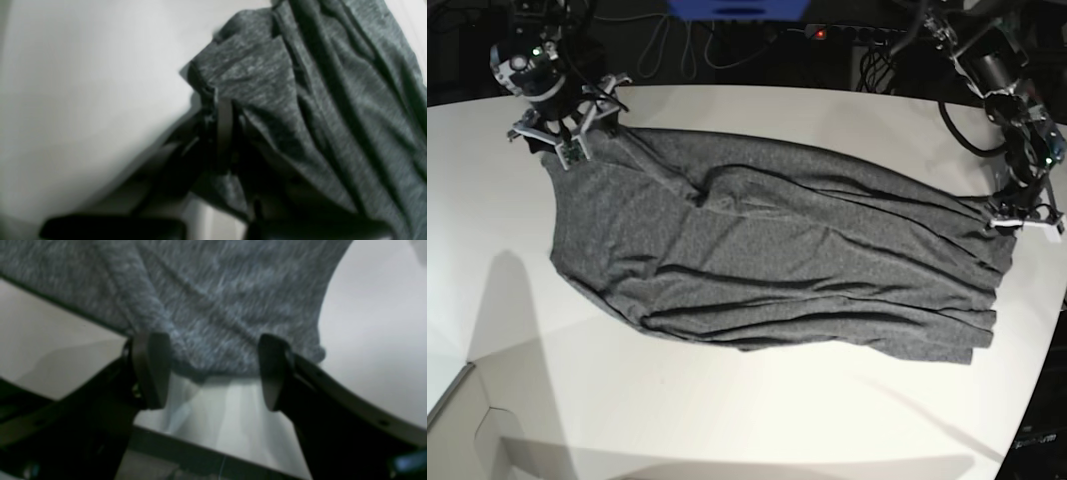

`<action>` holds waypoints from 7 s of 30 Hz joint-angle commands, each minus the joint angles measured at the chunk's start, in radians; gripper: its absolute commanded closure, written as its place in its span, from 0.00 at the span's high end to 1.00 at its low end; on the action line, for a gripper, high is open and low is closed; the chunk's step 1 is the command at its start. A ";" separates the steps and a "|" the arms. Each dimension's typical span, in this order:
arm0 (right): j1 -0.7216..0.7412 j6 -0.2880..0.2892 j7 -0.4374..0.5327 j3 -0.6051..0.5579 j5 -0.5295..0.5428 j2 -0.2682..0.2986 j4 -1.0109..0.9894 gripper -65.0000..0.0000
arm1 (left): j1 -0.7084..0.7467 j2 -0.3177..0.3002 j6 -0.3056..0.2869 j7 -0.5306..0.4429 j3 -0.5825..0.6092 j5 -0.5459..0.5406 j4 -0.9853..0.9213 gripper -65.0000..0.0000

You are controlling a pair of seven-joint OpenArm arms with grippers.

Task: Layout the t-shirt on the table in an organized manner, then fold the t-shirt properly
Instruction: 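Hold the collar corners with both grippers and stretch the shirt, then move both grippers along the shirt sides toward the hem, then grasp the grey shirt's side edges near the hem with both grippers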

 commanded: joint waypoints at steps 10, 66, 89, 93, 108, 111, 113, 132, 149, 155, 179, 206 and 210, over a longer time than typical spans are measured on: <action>0.001 0.006 0.021 -0.002 0.008 0.003 0.019 0.64 | 0.132 -0.029 0.009 0.008 -0.014 0.015 0.153 0.00; -0.104 0.062 0.174 0.086 0.009 -0.020 -0.017 0.64 | 0.206 -0.045 0.009 0.008 -0.094 0.015 0.248 0.00; -0.030 0.062 0.167 0.080 0.009 -0.019 0.077 0.64 | 0.254 -0.022 0.011 0.002 -0.094 -0.130 0.443 0.38; 0.004 0.062 0.165 0.077 0.009 -0.016 0.080 0.65 | 0.211 -0.023 0.011 0.002 -0.094 -0.133 0.452 0.38; 0.347 0.062 -0.022 -0.051 0.008 0.003 0.045 0.65 | -0.234 -0.053 0.014 0.001 -0.086 0.035 0.119 0.38; 0.432 0.062 -0.063 -0.100 0.008 0.004 0.002 0.65 | -0.319 -0.062 0.014 0.001 -0.086 0.089 0.038 0.38; 0.498 0.062 -0.068 -0.131 0.006 0.016 -0.066 0.65 | -0.383 -0.071 0.014 -0.001 -0.074 0.124 -0.021 0.41; 0.914 0.062 0.036 -0.206 0.006 -0.033 -0.755 0.68 | -0.466 -0.103 0.019 -0.110 0.107 0.184 -0.191 0.74; 0.920 0.060 0.285 -0.253 0.005 -0.031 -0.922 0.65 | -0.385 -0.102 0.017 -0.113 0.107 0.176 -0.191 0.74; 0.938 -0.011 0.360 -0.253 0.005 -0.016 -1.003 0.47 | -0.372 -0.105 0.017 -0.114 0.107 0.175 -0.188 0.74; 0.934 -0.012 0.359 -0.252 0.005 0.016 -1.002 0.00 | -0.375 -0.097 0.017 -0.116 0.112 0.181 -0.193 0.75; 0.935 -0.014 0.365 -0.338 0.005 -0.030 -0.970 0.57 | -0.329 -0.068 0.014 -0.116 0.106 0.173 -0.180 0.75; 0.980 -0.014 0.366 -0.338 0.005 -0.030 -1.068 0.57 | -0.331 -0.066 0.014 -0.116 0.106 0.173 -0.180 0.75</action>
